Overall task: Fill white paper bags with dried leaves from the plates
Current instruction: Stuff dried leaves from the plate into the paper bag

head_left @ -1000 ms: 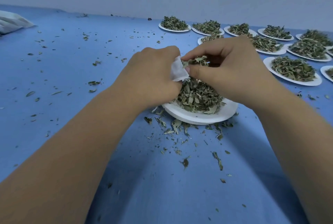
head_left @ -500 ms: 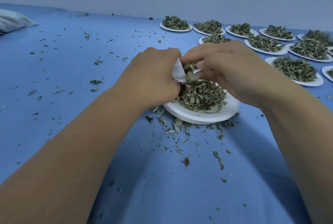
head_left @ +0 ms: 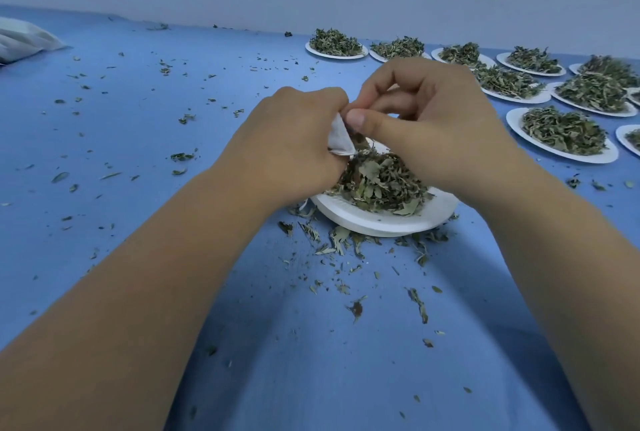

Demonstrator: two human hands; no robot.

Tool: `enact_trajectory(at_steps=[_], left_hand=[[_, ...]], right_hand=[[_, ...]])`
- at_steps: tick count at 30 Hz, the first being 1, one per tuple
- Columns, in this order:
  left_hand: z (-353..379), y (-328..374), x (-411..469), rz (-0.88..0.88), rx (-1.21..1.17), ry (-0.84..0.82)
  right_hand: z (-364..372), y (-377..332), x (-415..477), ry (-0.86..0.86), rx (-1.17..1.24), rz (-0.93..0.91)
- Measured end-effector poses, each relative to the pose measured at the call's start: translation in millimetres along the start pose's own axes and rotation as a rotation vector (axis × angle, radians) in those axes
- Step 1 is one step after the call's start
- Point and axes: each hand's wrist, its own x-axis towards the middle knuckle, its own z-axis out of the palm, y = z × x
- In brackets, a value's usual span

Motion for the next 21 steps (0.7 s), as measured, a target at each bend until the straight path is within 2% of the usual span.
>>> enact_trajectory(at_steps=[2,4,7,9,14,17,21], left_hand=[[-0.2,-1.2,0.1,-0.002,-0.005,0.010],[1.4,-0.5,0.0,0.010,0.000,0.018],[3.4,1.0,0.2,0.044,-0.013,0.040],[4.5,-0.8,0.8,0.038,-0.006,0.041],[3.4,-4.7,0.2,-0.016,-0.076,0.115],[4.4,-4.8,-0.2,-0.050,-0.111,0.134],[4.5,-8.0,0.4,-0.093,-0.163,0.110]], right_hand=[[-5.7,2.8,-1.6,0.022,-0.083,-0.029],[-4.9,3.2,-1.8,-0.026,-0.200,-0.036],[0.8,3.8,0.5,-0.221,-0.148,0.054],[2.1,0.8,-0.9,-0.281,-0.073,0.075],[-4.1,-0.4,-4.5,-0.066,-0.016,0.000],[-2.0,3.6,-5.3,-0.085,-0.044,-0.031],[-3.0,6.1,-5.8,-0.012,-0.100,-0.087]])
